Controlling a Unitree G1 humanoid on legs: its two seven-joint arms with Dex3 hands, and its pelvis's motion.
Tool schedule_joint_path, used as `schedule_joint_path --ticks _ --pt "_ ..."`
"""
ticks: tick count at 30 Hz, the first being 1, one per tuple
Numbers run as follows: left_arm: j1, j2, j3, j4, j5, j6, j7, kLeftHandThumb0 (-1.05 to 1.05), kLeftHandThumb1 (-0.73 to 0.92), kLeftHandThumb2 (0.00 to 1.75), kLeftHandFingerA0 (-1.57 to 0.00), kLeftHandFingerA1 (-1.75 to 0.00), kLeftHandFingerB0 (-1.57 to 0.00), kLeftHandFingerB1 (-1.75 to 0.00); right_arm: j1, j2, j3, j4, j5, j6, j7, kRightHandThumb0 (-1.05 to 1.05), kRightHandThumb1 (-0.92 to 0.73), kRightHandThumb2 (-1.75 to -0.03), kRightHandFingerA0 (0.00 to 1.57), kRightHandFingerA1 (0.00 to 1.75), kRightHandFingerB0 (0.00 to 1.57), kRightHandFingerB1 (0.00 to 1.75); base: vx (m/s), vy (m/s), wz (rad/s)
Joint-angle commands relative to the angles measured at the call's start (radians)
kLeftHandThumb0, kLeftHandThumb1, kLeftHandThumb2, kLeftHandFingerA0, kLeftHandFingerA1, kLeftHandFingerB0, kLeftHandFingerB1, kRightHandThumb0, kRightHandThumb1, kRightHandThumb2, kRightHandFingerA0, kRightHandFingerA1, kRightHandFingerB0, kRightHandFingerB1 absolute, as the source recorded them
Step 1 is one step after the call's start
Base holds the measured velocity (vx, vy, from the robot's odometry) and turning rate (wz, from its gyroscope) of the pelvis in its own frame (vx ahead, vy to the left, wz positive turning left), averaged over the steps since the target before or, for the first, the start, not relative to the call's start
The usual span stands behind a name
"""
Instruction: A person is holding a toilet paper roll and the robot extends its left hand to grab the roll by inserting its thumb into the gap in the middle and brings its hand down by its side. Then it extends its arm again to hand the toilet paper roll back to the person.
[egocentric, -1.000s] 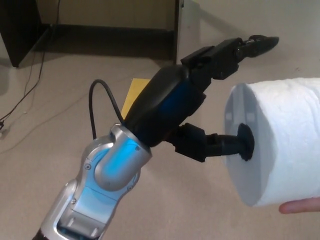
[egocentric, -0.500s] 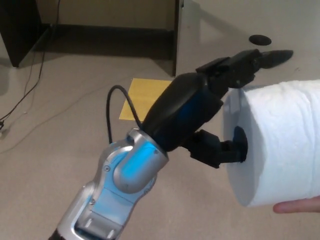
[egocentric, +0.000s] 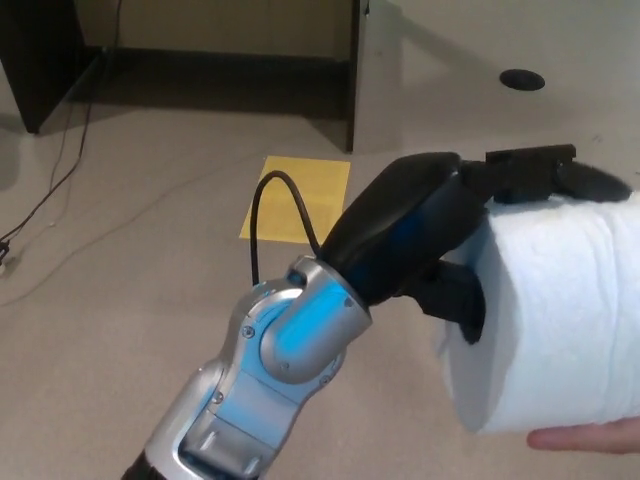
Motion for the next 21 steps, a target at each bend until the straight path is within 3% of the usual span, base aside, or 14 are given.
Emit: schedule_joint_path --ticks 1,4,8,12,13,14,17,19,21 --pt "0.014 0.016 -0.003 0.017 0.010 -0.026 0.004 -0.13 0.79 0.75 -0.81 -1.61 -0.66 -1.42 0.012 -0.009 -0.005 0.004 -0.004 -0.003 -0.003 -0.36 -0.67 -0.60 0.75 0.60 0.54 0.42 0.00 0.000 0.00" --pt "0.025 0.027 0.010 0.010 0.008 -0.026 0.005 -0.14 0.80 0.75 -0.75 -1.56 -0.70 -1.35 0.012 -0.005 -0.007 0.007 -0.002 0.003 -0.003 -0.37 -0.67 -0.60 0.75 0.60 0.54 0.42 0.00 0.000 0.00" --pt "0.048 0.047 0.021 0.001 0.001 -0.032 0.001 -0.12 0.80 0.73 -0.74 -1.57 -0.65 -1.40 0.013 0.000 -0.005 0.008 -0.003 0.006 -0.002 -0.36 -0.67 -0.60 0.73 0.58 0.55 0.42 0.00 0.000 0.00" --pt "0.074 0.063 0.031 -0.015 -0.002 -0.025 -0.001 -0.16 0.83 0.68 -0.75 -1.65 -0.56 -1.49 0.013 0.003 -0.001 0.007 -0.007 0.003 -0.005 -0.36 -0.67 -0.61 0.74 0.59 0.55 0.42 0.00 0.000 0.00" --pt "0.090 0.070 0.037 -0.032 -0.001 -0.016 -0.004 -0.17 0.80 0.72 -0.68 -1.69 -0.57 -1.47 0.015 0.003 -0.001 0.006 -0.006 0.002 -0.003 -0.36 -0.67 -0.60 0.74 0.59 0.55 0.42 0.00 0.000 0.00" --pt "0.108 0.088 0.056 -0.039 -0.008 -0.030 -0.001 -0.13 0.78 0.66 -0.79 -1.67 -0.57 -1.45 0.013 0.001 0.000 0.005 -0.007 0.004 -0.001 -0.36 -0.67 -0.60 0.73 0.59 0.55 0.42 0.00 0.000 0.00" --pt "0.133 0.118 0.110 -0.020 -0.025 -0.100 0.032 -0.06 0.72 0.85 -0.77 -1.63 -0.63 -1.44 0.009 -0.004 0.001 0.005 -0.009 0.002 0.000 -0.35 -0.67 -0.60 0.74 0.59 0.55 0.43 0.00 0.000 0.00" --pt "0.141 0.139 0.153 -0.007 -0.056 -0.126 0.028 -0.04 0.72 0.88 -0.76 -1.59 -0.64 -1.41 0.007 -0.006 0.001 0.006 -0.009 0.003 0.006 -0.35 -0.67 -0.60 0.73 0.57 0.55 0.42 0.00 0.000 0.00" --pt "0.153 0.156 0.201 -0.005 -0.099 -0.135 0.018 -0.03 0.73 0.88 -0.79 -1.52 -0.69 -1.28 0.005 -0.007 0.002 0.007 -0.010 0.001 0.009 -0.36 -0.67 -0.60 0.74 0.60 0.55 0.43 0.00 0.000 0.00"
